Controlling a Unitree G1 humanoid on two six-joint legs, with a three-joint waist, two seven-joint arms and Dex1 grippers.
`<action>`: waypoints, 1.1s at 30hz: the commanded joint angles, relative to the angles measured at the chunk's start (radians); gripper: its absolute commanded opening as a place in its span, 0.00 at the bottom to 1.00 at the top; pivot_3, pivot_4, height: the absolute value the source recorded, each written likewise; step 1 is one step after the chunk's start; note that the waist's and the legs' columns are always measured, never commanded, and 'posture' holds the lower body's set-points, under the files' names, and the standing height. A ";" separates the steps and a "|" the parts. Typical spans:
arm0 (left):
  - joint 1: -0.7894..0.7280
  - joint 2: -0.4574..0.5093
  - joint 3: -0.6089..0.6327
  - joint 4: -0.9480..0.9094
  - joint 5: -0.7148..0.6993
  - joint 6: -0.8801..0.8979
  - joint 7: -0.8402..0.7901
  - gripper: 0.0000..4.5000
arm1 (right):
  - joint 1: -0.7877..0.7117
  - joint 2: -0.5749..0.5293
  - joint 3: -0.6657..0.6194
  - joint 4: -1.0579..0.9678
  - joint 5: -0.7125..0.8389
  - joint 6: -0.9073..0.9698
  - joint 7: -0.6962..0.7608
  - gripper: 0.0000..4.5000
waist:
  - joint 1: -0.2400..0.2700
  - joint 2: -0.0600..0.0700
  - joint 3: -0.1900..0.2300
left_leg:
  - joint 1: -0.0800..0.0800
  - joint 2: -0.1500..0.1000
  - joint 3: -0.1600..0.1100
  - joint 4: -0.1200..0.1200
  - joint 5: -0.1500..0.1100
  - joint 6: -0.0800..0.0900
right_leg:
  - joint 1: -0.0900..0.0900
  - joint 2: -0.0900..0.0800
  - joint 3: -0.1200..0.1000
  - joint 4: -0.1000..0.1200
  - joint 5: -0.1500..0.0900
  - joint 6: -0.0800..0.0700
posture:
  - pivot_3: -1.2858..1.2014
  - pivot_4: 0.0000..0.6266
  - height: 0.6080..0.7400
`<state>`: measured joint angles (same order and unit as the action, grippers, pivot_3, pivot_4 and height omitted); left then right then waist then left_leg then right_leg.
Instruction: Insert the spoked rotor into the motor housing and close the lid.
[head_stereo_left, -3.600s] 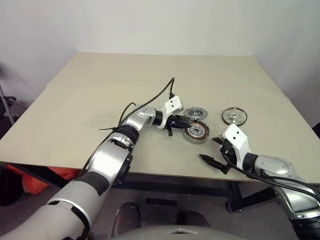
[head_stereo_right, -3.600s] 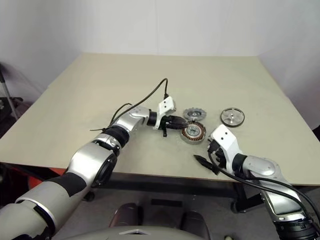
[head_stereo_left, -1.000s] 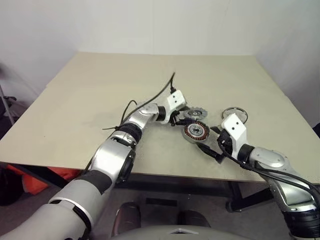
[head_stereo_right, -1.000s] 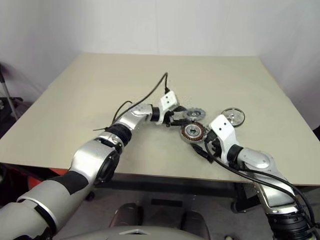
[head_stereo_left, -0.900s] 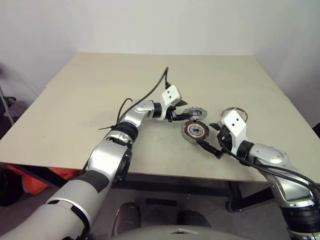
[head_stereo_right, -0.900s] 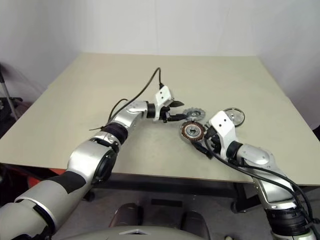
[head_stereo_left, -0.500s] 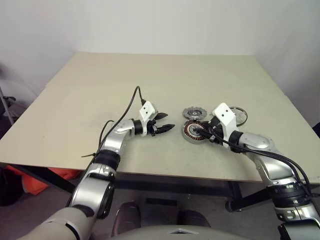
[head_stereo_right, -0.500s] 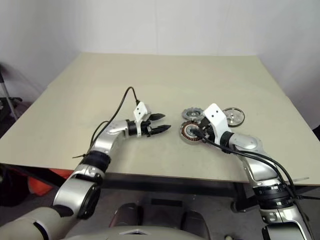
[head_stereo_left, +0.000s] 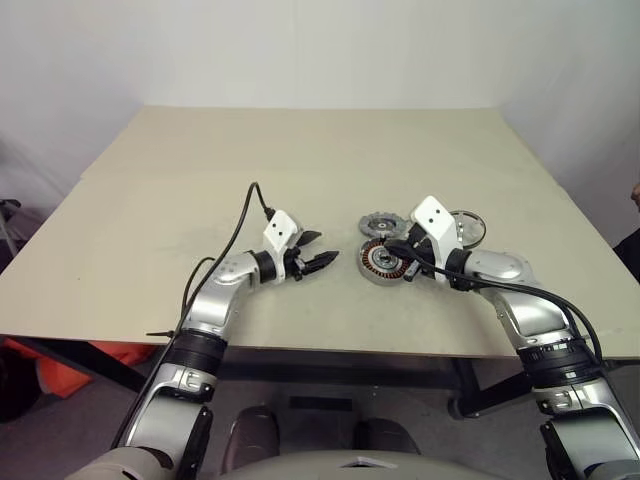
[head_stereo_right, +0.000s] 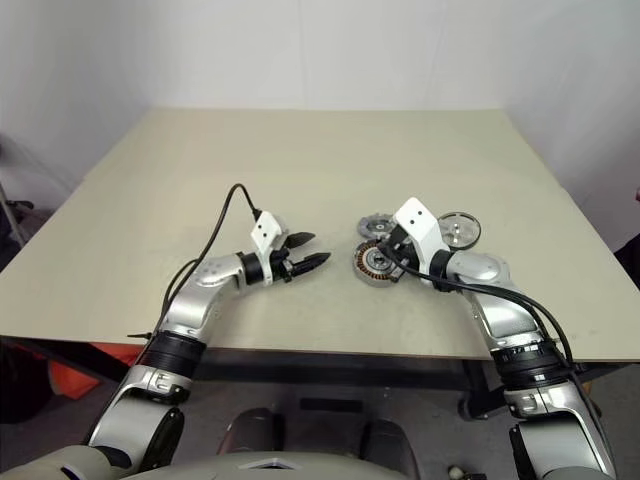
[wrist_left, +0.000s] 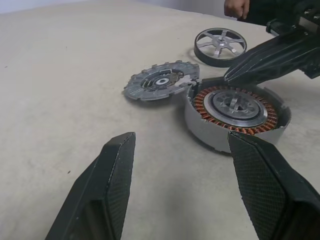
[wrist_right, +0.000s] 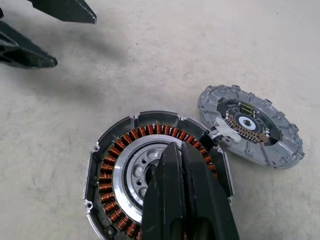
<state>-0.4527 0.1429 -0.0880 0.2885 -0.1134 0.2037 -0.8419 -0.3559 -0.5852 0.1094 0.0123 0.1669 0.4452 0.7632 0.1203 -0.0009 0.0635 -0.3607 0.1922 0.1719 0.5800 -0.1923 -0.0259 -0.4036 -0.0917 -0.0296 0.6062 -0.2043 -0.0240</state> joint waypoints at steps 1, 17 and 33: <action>-0.019 0.019 -0.008 -0.029 -0.020 -0.010 -0.001 0.69 | -0.025 0.010 0.004 -0.018 -0.006 -0.019 0.007 0.01 | 0.000 0.000 0.000 | 0.000 0.000 0.000 0.000 0.000 0.000 | 0.000 0.000 0.000 0.000 0.000 0.000 | 0.52 0.00 1.00; -0.039 0.034 -0.026 0.004 -0.033 -0.030 0.013 0.69 | 0.061 -0.004 0.014 -0.054 -0.020 0.006 0.022 0.01 | 0.000 0.000 0.000 | 0.001 0.000 0.000 0.000 0.000 0.000 | 0.001 0.000 0.001 0.000 0.000 0.000 | 0.52 0.00 1.00; -0.050 0.041 -0.031 0.028 -0.034 -0.039 0.009 0.69 | 0.008 -0.013 -0.037 -0.050 0.012 0.004 0.023 0.01 | 0.000 0.000 0.000 | 0.001 0.000 0.000 0.000 0.000 0.000 | 0.000 0.000 0.001 0.000 0.000 0.000 | 0.52 0.00 1.00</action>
<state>-0.4731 0.1769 -0.1210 0.3309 -0.1336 0.1894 -0.8299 -0.3251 -0.5878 0.0973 -0.0376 0.1783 0.4646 0.7885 0.1206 -0.0009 0.0634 -0.3602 0.1922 0.1721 0.5801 -0.1921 -0.0261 -0.4035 -0.0914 -0.0289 0.6064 -0.2042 -0.0239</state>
